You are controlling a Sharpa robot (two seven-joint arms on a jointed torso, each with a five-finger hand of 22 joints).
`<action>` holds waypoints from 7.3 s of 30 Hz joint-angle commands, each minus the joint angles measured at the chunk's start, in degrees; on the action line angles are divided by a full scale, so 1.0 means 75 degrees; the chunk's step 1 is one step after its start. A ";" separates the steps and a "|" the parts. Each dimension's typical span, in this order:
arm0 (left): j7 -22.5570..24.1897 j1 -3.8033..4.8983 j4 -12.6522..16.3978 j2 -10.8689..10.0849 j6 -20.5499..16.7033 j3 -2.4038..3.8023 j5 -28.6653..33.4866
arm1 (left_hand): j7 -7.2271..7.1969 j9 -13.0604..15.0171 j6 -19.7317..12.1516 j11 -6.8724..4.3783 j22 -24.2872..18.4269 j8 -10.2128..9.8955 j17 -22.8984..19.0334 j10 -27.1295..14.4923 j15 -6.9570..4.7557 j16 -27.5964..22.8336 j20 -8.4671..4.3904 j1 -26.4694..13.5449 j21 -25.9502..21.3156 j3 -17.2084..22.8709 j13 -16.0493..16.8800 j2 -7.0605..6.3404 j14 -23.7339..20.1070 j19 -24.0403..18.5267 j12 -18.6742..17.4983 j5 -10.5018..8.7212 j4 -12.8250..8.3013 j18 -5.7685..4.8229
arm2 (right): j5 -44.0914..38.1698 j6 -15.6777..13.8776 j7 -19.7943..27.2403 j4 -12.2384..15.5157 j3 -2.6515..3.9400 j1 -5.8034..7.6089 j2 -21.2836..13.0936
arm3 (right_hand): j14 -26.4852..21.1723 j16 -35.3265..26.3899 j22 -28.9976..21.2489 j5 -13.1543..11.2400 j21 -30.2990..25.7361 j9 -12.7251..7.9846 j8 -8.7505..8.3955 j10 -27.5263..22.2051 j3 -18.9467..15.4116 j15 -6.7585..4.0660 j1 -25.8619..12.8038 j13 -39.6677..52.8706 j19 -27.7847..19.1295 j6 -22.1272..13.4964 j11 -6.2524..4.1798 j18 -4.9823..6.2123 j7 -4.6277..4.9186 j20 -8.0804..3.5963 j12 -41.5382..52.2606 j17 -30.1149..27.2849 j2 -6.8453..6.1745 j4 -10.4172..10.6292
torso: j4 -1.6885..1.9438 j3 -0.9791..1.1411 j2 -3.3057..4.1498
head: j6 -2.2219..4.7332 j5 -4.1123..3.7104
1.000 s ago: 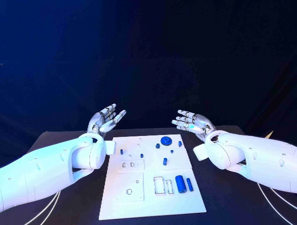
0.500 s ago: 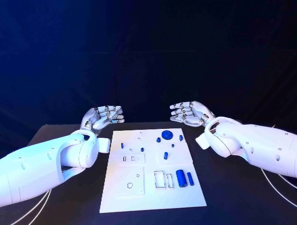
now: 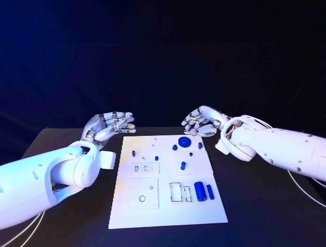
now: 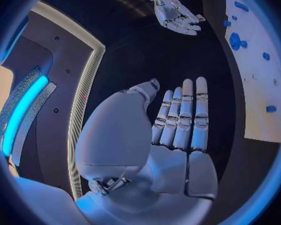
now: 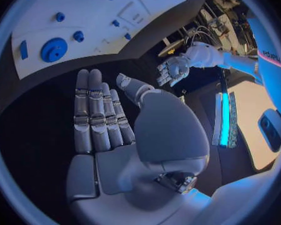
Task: Assemble the parts on the task board
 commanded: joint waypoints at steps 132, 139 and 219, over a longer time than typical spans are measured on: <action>-0.0082 0.0390 0.0991 -0.0351 0.0015 0.0079 -0.0039 | 0.0062 0.0061 -0.0131 0.0053 0.0329 -0.0121 0.0420 -0.0041 0.0016 -0.0006 -0.0028 -0.0076 0.0547 0.0107 0.0009 -0.0043 -0.0043 -0.0040 -0.0203 -0.0010 -0.0059 0.0055 | -0.3558 -0.1090 -0.2294 -0.1697 0.0027 -0.0086 0.2059 | 0.1157 0.8001 0.8612 0.0099 0.7534 0.1858 0.0763 0.0595 0.0755 -0.0409 0.0033 0.0818 0.2106 0.0787 -0.0435 -0.0923 -0.0458 -0.0389 0.0056 0.7357 -0.0029 0.0432 | 0.0654 -0.0388 0.0951 | 0.0031 -0.0311; -0.0097 0.0392 0.0982 -0.0329 0.0021 0.0079 -0.0037 | 0.0062 0.0061 -0.0131 0.0053 0.0329 -0.0121 0.0420 -0.0041 0.0016 -0.0006 -0.0028 -0.0076 0.0547 0.0107 0.0009 -0.0043 -0.0043 -0.0040 -0.0203 -0.0010 -0.0059 0.0055 | -0.3553 -0.1018 -0.2276 -0.1794 0.0027 -0.0100 0.2137 | 0.1159 0.8006 0.8626 0.0099 0.7543 0.1867 0.0760 0.0588 0.0755 -0.0406 0.0020 0.0819 0.2111 0.0773 -0.0432 -0.0926 -0.0456 -0.0388 0.0049 0.7363 -0.0037 0.0434 | 0.0637 -0.0381 0.0965 | 0.0030 -0.0239; -0.0146 0.0473 0.0763 -0.0270 0.0076 0.0076 -0.0035 | 0.0058 0.0087 -0.0139 0.0053 0.0451 -0.0125 0.0557 -0.0065 0.0013 -0.0027 -0.0037 -0.0048 0.0735 0.0214 0.0011 0.0009 -0.0060 -0.0145 -0.0199 -0.0014 -0.0150 0.0052 | -0.2884 -0.1365 -0.2336 0.0070 0.0104 0.0133 0.0159 | 0.1176 0.8260 0.8570 0.0405 0.7380 0.2072 -0.0144 0.0275 0.0487 -0.0246 -0.0499 0.0860 0.2094 -0.0296 -0.0254 -0.0894 -0.0166 -0.0233 0.0555 0.7491 -0.0713 0.0688 | 0.0413 -0.0317 0.0981 | 0.0166 -0.0253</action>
